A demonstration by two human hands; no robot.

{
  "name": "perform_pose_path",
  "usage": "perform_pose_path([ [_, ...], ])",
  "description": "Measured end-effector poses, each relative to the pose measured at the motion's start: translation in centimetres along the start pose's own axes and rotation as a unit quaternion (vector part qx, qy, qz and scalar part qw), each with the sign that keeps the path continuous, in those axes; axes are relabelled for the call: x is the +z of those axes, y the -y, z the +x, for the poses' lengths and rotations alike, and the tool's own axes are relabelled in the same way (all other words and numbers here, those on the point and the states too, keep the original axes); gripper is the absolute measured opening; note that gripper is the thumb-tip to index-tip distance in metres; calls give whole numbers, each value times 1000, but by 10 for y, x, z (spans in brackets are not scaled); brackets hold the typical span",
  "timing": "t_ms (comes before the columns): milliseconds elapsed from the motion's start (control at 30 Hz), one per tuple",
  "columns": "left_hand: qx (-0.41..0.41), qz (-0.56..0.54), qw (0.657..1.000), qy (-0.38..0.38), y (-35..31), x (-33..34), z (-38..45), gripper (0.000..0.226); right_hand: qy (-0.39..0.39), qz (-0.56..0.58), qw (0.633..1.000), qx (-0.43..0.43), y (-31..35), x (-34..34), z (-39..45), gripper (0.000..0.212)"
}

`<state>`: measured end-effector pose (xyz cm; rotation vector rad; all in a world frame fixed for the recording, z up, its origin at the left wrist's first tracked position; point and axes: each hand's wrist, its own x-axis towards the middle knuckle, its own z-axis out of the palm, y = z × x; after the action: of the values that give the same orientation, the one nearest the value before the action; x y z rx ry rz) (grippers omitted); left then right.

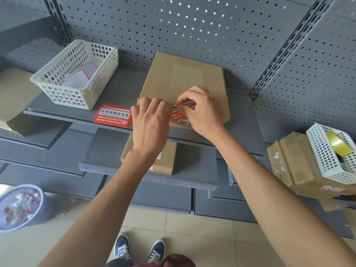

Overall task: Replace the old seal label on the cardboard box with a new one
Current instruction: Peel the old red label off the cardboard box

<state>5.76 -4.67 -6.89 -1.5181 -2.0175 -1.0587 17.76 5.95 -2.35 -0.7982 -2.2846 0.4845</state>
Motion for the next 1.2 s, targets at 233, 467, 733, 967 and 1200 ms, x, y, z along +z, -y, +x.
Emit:
perform_pose_path([
  [233, -100, -117, 988, 11, -9, 3, -2, 6, 19, 36, 999, 22, 1, -2, 1, 16],
  [467, -136, -208, 968, 16, -17, 2, -6, 15, 22, 65, 997, 19, 0, -3, 0, 18],
  [733, -141, -235, 961, 41, -23, -6, -2, 24, 55, 95, 994, 27, -4, -9, 1, 15],
  [967, -149, -230, 961, 29, -23, -8, -1, 14, 68, 99, 993, 18, -2, -16, 1, 15],
  [1200, -153, -186, 970, 19, -19, 0, -2, 9, 70, 116, 991, 20, -2, -18, 1, 15],
])
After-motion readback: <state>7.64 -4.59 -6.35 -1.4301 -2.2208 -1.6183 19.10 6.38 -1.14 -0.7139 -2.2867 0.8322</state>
